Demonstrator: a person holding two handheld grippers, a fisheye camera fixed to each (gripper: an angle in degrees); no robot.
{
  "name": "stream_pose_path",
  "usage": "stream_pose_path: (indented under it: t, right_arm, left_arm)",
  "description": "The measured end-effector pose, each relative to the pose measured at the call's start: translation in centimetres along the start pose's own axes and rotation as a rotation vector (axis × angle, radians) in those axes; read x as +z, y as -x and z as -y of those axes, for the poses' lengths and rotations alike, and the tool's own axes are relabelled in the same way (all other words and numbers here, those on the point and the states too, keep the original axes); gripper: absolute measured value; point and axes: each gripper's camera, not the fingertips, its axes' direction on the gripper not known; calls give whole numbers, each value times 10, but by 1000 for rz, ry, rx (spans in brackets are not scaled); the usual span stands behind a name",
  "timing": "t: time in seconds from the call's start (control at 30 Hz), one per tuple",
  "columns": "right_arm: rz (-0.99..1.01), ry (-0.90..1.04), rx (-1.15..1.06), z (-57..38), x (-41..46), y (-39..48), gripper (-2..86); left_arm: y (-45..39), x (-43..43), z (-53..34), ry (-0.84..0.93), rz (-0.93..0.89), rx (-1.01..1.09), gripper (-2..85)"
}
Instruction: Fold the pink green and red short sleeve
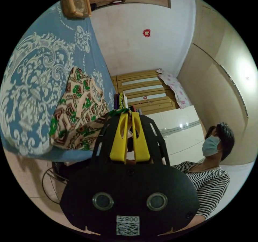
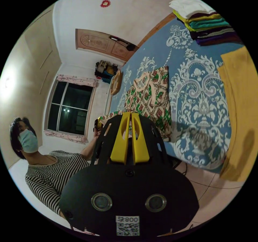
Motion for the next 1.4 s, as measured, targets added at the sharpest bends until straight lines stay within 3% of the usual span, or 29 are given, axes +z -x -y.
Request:
stream_pose_path:
  t: [0.53,1.0,1.17,1.4]
  right_arm:
    - [-103,152,80,276,156,-55,4]
    - [-66,118,182,365,243,-72,12]
    - [-132,115,48,368,274,-33,31]
    - [-540,285,-351,368,388,63,65]
  left_arm:
    - [220,116,251,-40,186,-141,32]
    - [360,144,342,-140,203,-229,70]
    - [377,153,347,-134,185,-155,85]
    - [397,210,362,45,402,-71,93]
